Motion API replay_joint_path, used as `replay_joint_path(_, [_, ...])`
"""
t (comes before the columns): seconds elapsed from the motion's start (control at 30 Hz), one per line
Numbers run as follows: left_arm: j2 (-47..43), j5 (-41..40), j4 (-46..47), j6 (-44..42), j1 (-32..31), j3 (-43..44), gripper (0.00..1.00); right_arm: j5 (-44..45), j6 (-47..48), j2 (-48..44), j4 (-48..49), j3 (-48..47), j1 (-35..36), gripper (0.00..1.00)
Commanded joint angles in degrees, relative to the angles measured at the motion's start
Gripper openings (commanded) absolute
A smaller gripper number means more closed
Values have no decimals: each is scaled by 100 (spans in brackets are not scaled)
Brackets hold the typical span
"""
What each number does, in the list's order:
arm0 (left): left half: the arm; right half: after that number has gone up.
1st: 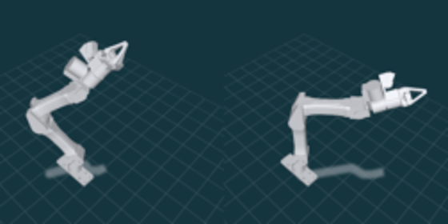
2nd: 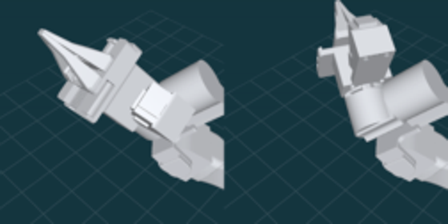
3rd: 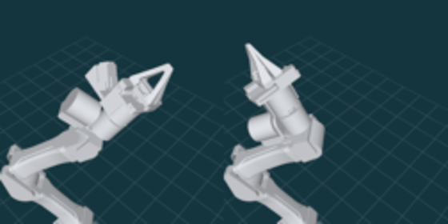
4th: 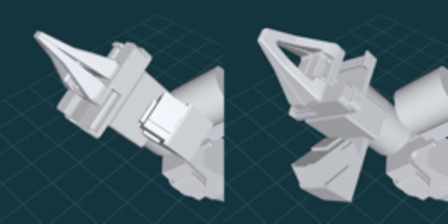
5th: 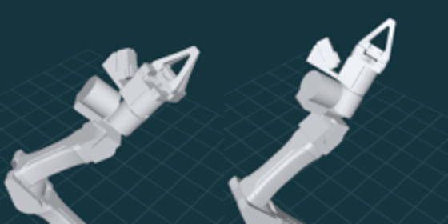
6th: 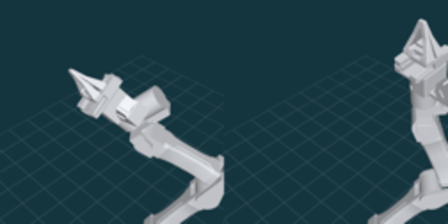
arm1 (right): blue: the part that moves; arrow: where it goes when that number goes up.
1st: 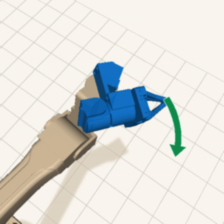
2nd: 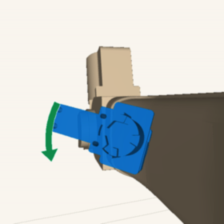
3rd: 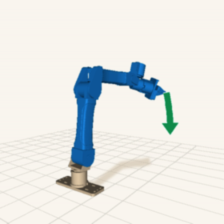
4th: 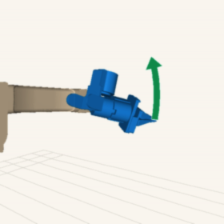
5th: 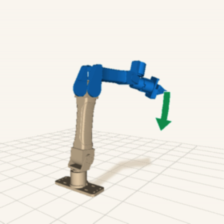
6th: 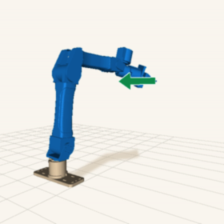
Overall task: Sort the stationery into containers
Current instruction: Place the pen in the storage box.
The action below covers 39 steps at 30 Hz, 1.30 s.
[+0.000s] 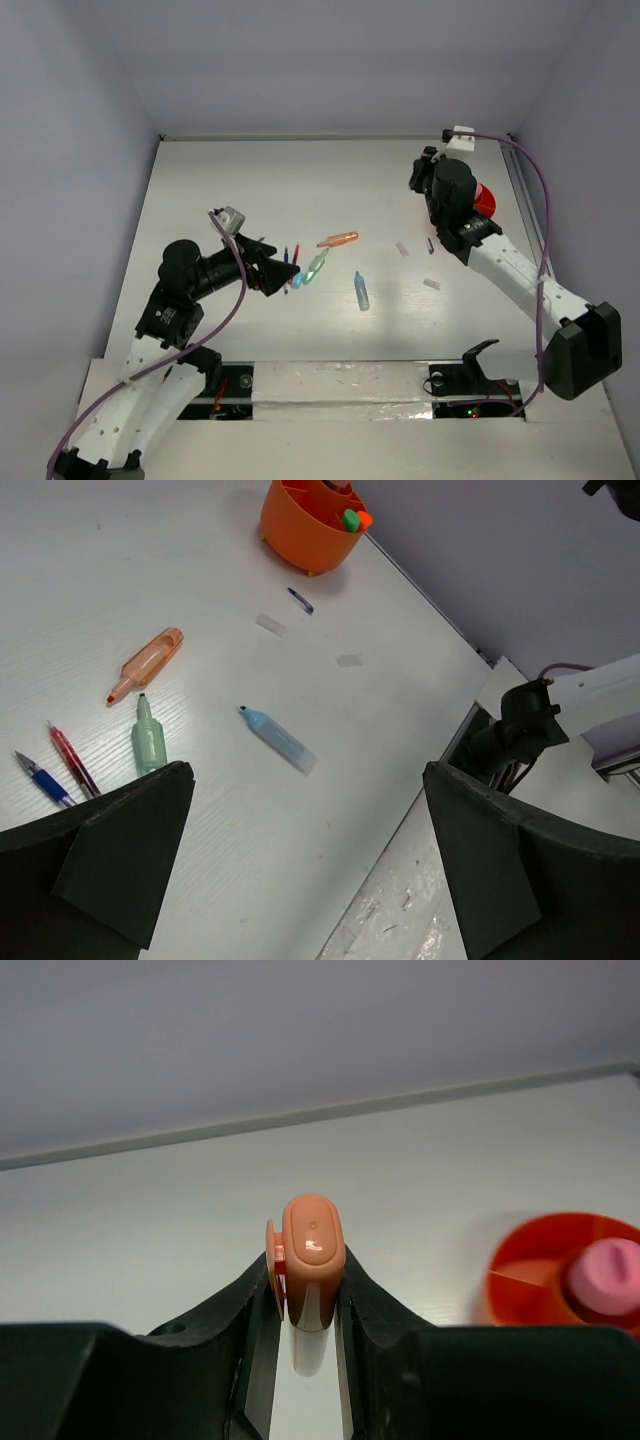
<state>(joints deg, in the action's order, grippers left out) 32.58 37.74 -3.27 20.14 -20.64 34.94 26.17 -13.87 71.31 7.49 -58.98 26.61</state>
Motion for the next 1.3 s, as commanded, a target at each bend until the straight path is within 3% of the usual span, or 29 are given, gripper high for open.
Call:
replay_joint_path(0.0, [-199,-12,195,-54,-27,4,99,1328,710,234,-116,-52,-295,0])
replay_joint_path(0.33, [-296,41,204,-80,-27,-13,99,1426,798,928,-63,18,-1052,0])
replay_joint_path(1.27, [-340,-109,133,-133,-27,39,99,1786,1545,2089,526,-8,-1167,0])
